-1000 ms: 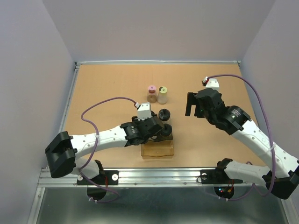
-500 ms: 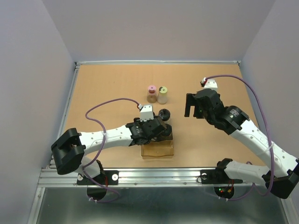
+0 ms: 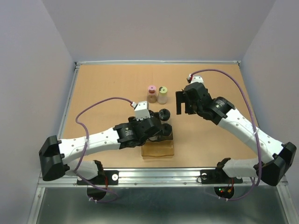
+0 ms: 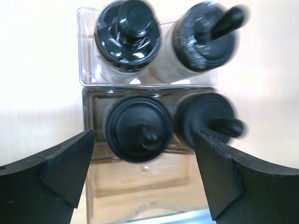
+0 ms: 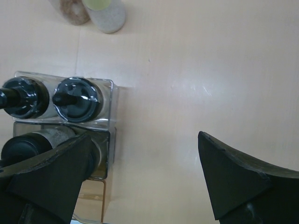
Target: Organize the condiment bottles
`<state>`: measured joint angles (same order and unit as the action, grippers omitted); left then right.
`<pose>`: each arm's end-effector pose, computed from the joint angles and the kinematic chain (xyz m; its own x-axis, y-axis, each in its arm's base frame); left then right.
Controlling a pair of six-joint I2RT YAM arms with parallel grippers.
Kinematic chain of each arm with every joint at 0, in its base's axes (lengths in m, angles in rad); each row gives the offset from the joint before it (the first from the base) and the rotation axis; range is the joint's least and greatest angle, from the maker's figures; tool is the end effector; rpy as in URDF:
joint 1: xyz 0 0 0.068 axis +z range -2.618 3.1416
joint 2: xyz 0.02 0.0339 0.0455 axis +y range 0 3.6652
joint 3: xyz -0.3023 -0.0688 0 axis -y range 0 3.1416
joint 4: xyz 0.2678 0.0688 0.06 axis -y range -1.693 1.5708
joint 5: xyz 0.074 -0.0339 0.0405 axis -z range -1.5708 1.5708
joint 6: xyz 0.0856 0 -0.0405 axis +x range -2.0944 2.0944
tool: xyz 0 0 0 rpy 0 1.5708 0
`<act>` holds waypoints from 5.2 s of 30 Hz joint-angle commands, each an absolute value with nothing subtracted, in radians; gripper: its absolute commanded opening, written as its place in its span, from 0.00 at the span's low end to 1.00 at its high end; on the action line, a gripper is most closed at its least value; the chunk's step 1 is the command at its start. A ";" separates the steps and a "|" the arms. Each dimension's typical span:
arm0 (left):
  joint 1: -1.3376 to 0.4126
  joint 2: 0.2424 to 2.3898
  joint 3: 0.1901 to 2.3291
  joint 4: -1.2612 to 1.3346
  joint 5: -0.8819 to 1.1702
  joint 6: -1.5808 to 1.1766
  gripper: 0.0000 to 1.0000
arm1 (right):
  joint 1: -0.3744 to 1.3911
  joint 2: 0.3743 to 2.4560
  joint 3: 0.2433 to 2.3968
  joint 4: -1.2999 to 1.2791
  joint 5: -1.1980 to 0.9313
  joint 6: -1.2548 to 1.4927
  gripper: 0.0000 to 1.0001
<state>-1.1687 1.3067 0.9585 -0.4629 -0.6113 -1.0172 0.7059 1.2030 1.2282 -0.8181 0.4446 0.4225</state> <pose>0.1675 -0.2684 0.2659 -0.6586 -0.2312 -0.7161 0.0735 0.9273 -0.3671 0.2398 0.1560 0.3545 -0.6404 -0.0595 -0.7657 -0.1023 0.9947 0.0083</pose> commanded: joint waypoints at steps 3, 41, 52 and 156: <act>-1.192 1.083 1.055 -0.557 -0.690 -1.066 0.99 | 0.696 1.351 1.425 -0.712 0.341 0.307 1.00; -1.190 0.658 1.085 -0.788 -0.758 -1.054 0.99 | 0.532 2.184 1.902 -0.492 0.086 0.095 0.66; -1.190 0.703 1.077 -0.724 -0.755 -1.005 0.99 | 0.503 1.948 1.677 -0.492 0.222 0.198 0.00; -0.540 1.074 1.040 -0.170 -0.206 -0.344 0.99 | 1.072 1.071 1.041 -0.656 0.204 0.522 1.00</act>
